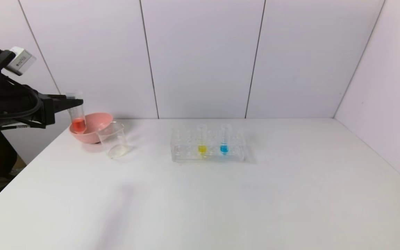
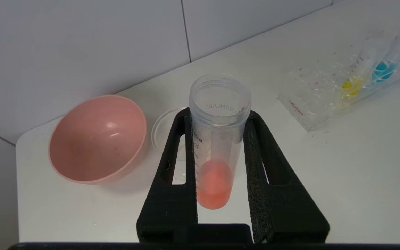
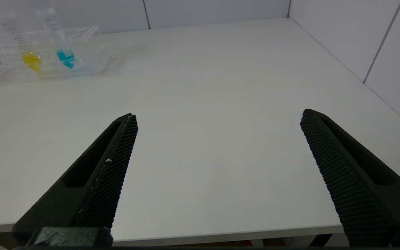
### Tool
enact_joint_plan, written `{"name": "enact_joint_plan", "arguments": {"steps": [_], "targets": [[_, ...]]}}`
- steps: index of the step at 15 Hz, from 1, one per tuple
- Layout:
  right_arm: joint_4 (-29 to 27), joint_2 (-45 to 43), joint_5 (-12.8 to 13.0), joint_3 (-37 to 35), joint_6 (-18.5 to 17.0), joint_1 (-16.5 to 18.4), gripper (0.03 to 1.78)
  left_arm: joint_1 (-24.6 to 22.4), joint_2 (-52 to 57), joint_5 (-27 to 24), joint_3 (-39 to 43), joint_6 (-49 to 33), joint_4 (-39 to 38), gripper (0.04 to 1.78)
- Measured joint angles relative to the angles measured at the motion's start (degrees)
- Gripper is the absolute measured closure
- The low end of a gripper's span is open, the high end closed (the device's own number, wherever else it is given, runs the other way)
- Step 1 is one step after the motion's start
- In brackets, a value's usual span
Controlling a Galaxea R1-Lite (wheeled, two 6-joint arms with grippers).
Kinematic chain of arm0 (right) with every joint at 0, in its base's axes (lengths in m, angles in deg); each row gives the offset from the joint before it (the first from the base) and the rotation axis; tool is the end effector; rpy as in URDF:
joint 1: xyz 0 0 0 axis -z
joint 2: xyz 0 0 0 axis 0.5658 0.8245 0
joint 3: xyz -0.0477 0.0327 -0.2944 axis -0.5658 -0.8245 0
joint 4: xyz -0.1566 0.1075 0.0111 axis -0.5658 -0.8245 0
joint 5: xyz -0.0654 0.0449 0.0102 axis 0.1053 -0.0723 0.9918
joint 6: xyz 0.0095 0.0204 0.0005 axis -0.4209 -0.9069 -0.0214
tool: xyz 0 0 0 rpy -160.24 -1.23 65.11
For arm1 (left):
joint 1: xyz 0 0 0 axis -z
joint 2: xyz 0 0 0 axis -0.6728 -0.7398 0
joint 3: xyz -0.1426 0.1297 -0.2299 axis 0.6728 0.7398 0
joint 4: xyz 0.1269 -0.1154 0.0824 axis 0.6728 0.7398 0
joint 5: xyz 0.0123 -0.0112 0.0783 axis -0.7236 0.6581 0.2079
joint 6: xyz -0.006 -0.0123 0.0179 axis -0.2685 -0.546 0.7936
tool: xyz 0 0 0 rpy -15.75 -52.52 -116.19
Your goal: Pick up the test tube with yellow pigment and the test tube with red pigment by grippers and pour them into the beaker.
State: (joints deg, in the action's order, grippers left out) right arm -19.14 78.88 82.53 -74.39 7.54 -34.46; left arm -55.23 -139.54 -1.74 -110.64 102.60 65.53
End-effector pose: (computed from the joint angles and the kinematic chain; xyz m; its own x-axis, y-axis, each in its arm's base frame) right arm -0.0229 -0.0008 0.0759 0.9993 -0.0380 0.0044 0.0375 0.9955 0.0870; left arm 0.2773 0.0497 0.2615 0.8779 -0.4230 -0.2244 0.4546 0.8835 0.1128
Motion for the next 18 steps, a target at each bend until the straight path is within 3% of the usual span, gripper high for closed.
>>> {"name": "enact_joint_plan", "arguments": {"steps": [5, 12, 18], "targets": [[0.0, 0.0, 0.0, 0.0, 0.0, 0.0, 0.10, -2.7, -11.8, -3.0, -20.9, 15.2, 21.7, 1.40], [0.0, 0.0, 0.0, 0.0, 0.0, 0.0, 0.10, -2.6, -27.6, -1.1, -49.5, 29.1, 48.1, 1.40], [0.0, 0.0, 0.0, 0.0, 0.0, 0.0, 0.10, -0.1, -33.4, 7.6, -52.4, 39.9, 50.7, 1.40]]}}
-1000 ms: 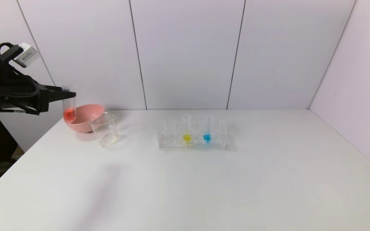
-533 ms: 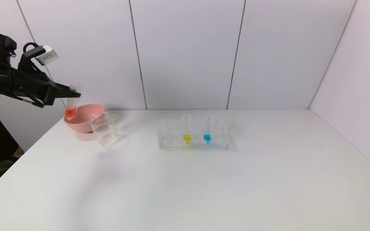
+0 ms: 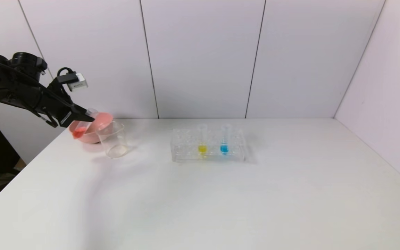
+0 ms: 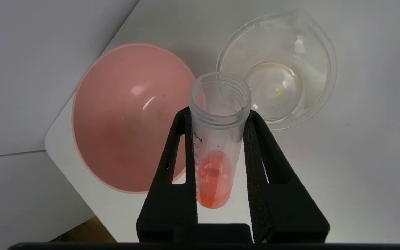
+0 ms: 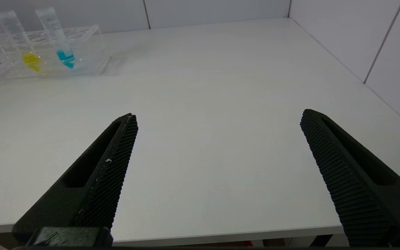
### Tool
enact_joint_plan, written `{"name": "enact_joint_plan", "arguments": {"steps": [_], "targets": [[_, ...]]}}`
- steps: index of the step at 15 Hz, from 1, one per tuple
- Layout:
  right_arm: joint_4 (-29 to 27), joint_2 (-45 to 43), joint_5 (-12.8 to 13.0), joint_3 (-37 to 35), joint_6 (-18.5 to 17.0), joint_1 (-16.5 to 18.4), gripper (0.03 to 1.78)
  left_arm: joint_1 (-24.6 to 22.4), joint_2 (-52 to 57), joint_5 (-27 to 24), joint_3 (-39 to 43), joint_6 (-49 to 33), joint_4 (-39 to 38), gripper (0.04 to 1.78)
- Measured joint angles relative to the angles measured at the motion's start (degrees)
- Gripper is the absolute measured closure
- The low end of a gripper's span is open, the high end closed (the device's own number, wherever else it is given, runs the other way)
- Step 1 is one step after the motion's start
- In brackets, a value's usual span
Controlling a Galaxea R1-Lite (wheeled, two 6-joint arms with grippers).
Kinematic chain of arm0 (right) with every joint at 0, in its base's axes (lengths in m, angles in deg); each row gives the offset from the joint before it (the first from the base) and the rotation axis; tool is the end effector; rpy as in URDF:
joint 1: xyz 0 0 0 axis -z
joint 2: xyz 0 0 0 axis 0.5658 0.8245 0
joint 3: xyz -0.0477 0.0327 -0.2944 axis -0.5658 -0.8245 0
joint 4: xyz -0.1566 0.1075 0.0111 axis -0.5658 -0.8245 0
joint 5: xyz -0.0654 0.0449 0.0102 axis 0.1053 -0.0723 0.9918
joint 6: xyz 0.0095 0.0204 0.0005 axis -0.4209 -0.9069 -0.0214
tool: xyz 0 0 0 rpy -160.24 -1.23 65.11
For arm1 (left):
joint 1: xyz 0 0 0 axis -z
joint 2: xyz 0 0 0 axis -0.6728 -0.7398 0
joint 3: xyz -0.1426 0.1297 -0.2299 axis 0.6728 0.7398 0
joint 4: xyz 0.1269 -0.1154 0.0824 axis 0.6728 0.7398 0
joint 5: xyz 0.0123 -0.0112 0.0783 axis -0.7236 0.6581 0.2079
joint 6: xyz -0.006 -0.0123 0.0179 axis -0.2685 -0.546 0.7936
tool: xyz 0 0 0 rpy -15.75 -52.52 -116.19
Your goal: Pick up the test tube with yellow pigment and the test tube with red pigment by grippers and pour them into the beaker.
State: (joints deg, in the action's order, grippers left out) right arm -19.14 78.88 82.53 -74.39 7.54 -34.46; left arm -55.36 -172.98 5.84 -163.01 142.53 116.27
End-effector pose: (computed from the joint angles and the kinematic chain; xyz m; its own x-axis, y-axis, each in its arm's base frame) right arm -0.0229 -0.0008 0.0759 0.9993 -0.0380 0.0044 0.0375 0.9955 0.0870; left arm 0.4046 0.0825 0.2289 0.6750 -0.3555 -0.6465 0.6777 0.6450 0.3530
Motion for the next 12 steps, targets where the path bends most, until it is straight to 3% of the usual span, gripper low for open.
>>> {"name": "enact_joint_plan", "arguments": {"steps": [6, 12], "targets": [[0.0, 0.0, 0.0, 0.0, 0.0, 0.0, 0.10, 4.7, 0.5, 11.7, -0.3, 5.2, 0.2, 1.40], [0.0, 0.0, 0.0, 0.0, 0.0, 0.0, 0.10, 8.8, 0.7, 20.0, -0.7, 6.6, -0.4, 1.40]]}}
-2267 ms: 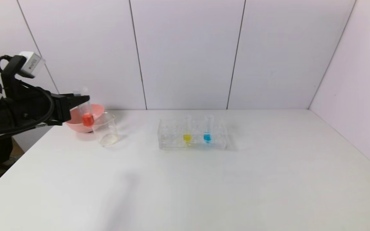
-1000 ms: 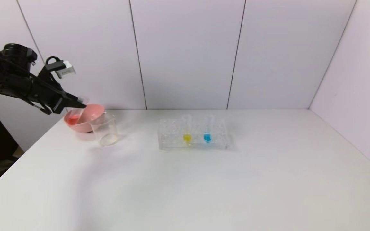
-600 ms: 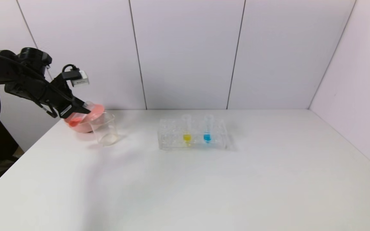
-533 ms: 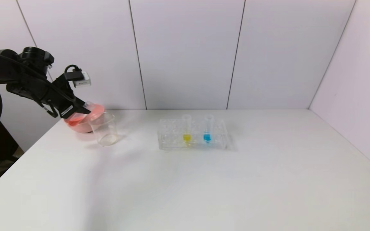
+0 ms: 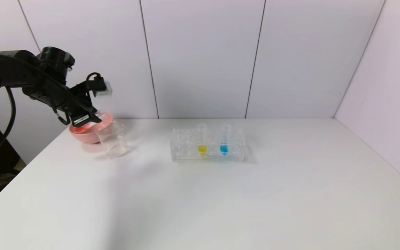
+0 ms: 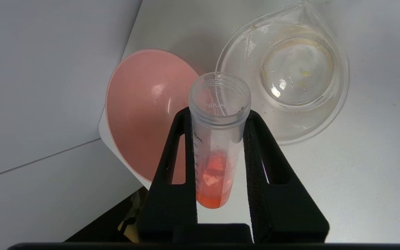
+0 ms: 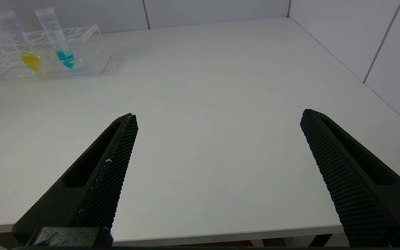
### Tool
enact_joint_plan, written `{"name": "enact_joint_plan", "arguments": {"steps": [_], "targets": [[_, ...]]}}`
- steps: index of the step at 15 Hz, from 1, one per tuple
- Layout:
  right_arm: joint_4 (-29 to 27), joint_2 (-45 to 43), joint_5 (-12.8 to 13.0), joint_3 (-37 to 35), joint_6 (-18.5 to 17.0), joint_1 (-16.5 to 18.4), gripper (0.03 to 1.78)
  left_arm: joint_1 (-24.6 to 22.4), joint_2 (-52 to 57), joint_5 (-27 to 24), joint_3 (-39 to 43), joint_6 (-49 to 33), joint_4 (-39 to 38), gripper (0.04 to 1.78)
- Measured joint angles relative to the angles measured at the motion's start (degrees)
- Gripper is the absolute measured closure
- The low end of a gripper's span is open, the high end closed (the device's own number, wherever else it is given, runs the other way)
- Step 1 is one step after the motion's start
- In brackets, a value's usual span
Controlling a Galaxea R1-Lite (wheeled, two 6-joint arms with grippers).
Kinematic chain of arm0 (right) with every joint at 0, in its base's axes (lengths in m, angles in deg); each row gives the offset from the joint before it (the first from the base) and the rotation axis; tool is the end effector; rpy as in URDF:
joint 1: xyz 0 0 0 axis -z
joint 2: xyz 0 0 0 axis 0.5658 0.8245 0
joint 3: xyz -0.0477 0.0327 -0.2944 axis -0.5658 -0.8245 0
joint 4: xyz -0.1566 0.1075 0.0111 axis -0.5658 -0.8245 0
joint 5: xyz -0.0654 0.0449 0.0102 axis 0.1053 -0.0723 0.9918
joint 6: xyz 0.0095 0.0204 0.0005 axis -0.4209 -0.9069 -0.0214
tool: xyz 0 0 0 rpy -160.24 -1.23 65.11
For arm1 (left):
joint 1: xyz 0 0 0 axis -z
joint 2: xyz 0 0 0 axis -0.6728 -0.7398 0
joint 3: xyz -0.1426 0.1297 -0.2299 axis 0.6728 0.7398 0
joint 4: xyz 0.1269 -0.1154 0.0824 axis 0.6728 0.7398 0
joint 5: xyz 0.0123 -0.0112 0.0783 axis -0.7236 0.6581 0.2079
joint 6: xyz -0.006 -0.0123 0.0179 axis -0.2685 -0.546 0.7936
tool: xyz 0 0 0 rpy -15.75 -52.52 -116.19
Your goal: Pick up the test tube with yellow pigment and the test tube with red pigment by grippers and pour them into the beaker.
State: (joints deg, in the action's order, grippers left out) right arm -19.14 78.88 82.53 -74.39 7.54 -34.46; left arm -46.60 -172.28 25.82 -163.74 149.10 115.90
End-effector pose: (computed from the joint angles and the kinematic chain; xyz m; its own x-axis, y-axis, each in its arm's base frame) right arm -0.0229 -0.0008 0.0759 0.9993 -0.0380 0.0044 0.0375 0.9955 0.0870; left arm 0.4116 0.0272 0.2356 0.6898 -0.1213 -0.7138 0.6658 0.4936 0.5595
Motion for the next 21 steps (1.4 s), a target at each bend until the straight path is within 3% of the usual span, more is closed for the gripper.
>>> {"name": "enact_joint_plan", "arguments": {"steps": [7, 21], "targets": [[0.0, 0.0, 0.0, 0.0, 0.0, 0.0, 0.10, 3.2, -0.1, 12.0, 0.0, 1.2, 0.8, 1.40], [0.0, 0.0, 0.0, 0.0, 0.0, 0.0, 0.10, 8.0, -0.5, 27.7, 0.1, 1.6, 2.7, 1.40]]}}
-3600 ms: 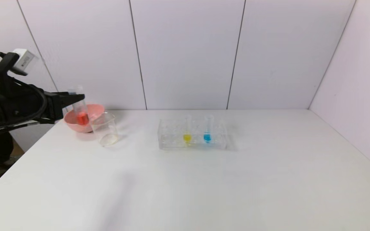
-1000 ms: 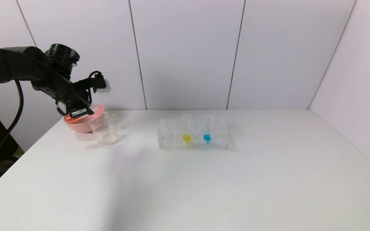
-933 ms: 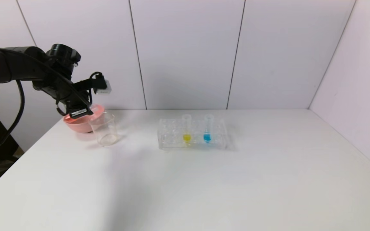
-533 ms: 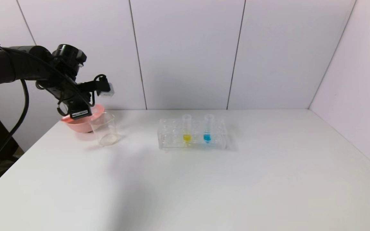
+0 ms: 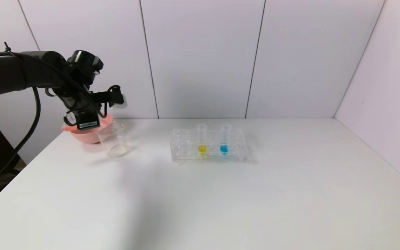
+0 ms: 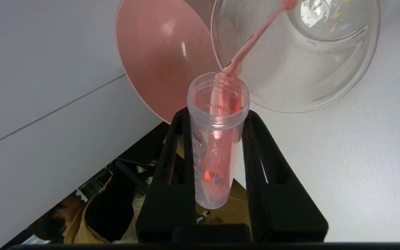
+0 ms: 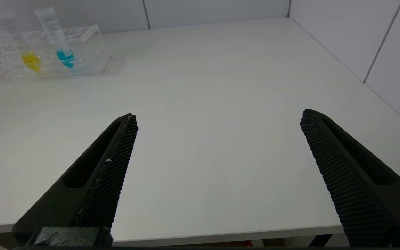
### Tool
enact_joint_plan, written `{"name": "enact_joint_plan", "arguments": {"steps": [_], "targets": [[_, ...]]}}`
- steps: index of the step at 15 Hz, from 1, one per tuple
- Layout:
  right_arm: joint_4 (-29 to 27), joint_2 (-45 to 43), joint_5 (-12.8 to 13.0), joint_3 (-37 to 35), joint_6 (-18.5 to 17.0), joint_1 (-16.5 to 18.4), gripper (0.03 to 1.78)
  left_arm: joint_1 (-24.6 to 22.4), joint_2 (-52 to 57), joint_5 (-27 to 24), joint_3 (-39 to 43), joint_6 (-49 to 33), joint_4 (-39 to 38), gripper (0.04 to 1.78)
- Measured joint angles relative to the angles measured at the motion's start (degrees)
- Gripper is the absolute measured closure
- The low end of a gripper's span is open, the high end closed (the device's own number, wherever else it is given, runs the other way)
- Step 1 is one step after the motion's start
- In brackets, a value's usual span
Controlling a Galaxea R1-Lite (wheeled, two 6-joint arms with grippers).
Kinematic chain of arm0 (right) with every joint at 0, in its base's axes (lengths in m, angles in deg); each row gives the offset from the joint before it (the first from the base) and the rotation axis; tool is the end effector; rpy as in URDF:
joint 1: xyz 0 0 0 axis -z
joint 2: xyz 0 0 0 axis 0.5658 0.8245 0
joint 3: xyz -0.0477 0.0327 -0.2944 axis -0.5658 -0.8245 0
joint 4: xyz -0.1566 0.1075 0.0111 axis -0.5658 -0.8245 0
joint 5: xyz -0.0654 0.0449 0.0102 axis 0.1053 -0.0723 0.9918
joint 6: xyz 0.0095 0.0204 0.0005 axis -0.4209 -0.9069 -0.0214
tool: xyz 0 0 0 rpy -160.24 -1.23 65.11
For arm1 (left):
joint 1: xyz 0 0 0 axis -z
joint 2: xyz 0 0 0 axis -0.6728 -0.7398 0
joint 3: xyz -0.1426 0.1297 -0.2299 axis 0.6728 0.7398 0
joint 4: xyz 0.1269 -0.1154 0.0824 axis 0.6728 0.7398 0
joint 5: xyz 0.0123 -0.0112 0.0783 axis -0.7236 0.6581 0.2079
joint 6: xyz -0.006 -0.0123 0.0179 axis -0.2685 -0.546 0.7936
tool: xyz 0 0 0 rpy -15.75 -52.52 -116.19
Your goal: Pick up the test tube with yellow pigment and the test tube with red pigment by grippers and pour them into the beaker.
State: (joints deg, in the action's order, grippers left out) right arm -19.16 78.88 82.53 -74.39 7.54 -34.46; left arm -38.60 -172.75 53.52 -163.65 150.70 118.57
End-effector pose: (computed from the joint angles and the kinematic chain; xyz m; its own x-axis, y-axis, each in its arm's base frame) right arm -0.0229 -0.0008 0.0759 0.9993 -0.0380 0.0040 0.0375 0.9955 0.0870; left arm 0.4099 -0.0195 0.2292 0.6346 0.2646 -0.7261 0.6317 0.3637 0.6846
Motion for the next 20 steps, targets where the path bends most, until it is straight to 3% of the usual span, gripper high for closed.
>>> {"name": "enact_joint_plan", "arguments": {"steps": [20], "targets": [[0.0, 0.0, 0.0, 0.0, 0.0, 0.0, 0.10, 6.3, -1.2, 15.1, -0.1, 0.2, 3.8, 1.40]]}}
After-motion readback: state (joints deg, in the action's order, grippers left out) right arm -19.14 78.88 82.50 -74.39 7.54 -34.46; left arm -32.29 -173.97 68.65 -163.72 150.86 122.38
